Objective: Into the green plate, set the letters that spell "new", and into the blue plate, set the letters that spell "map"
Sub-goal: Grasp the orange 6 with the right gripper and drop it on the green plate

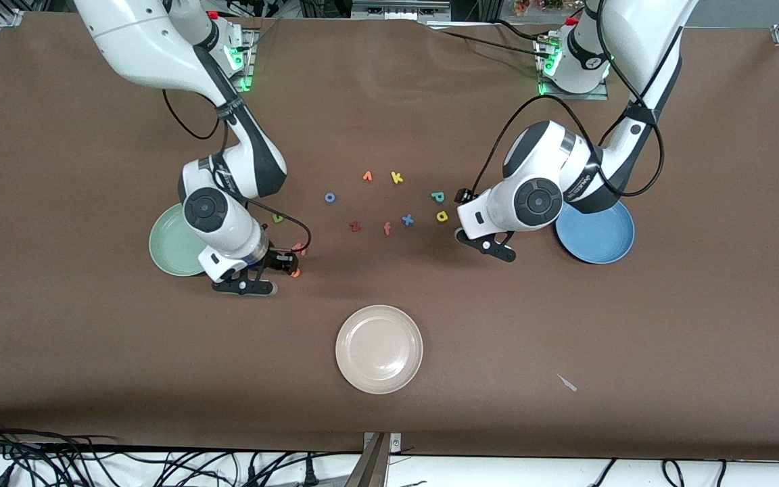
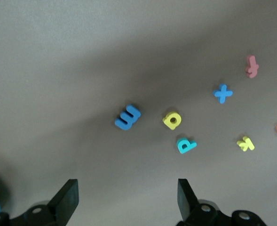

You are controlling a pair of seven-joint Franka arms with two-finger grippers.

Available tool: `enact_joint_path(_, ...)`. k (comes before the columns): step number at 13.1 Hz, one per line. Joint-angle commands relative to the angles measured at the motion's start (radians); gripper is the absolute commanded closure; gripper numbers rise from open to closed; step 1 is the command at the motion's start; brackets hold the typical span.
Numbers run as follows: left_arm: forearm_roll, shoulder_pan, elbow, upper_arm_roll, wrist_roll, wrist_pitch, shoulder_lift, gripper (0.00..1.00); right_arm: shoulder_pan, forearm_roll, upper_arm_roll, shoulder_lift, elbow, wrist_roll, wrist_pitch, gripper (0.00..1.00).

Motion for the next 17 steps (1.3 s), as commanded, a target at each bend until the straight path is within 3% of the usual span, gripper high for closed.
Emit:
enact_joint_path(1, -0.01, -0.002, -0.077, 0.006, 0.019, 0.124, -0.004, 0.06, 0.031, 0.001, -0.009, 0.045, 0.021, 0.038, 0.038, 0.38)
enact_joint_path(5, 0.005, -0.008, -0.168, 0.004, 0.019, 0.234, -0.008, 0.04, 0.062, -0.002, -0.016, 0.071, 0.021, 0.079, 0.064, 0.41)
enact_joint_path(7, 0.033, -0.027, -0.219, 0.004, 0.001, 0.309, -0.008, 0.01, 0.059, -0.034, -0.018, 0.075, 0.021, 0.079, 0.074, 0.65)
enact_joint_path(10, 0.036, -0.04, -0.207, 0.004, 0.013, 0.312, -0.001, 0.0, 0.062, -0.057, -0.018, 0.083, 0.021, 0.078, 0.079, 0.96)
enact_joint_path(13, 0.034, -0.042, -0.208, 0.004, 0.008, 0.312, -0.001, 0.01, 0.051, -0.068, -0.035, 0.042, 0.026, 0.046, 0.052, 0.99)
enact_joint_path(15, 0.034, -0.046, -0.213, 0.003, 0.016, 0.312, 0.011, 0.05, 0.046, -0.067, -0.067, -0.01, 0.042, -0.038, -0.066, 0.99)
enact_joint_path(17, 0.036, -0.05, -0.216, 0.004, 0.018, 0.322, 0.012, 0.02, 0.04, -0.053, -0.116, -0.055, 0.039, -0.149, -0.181, 0.97)
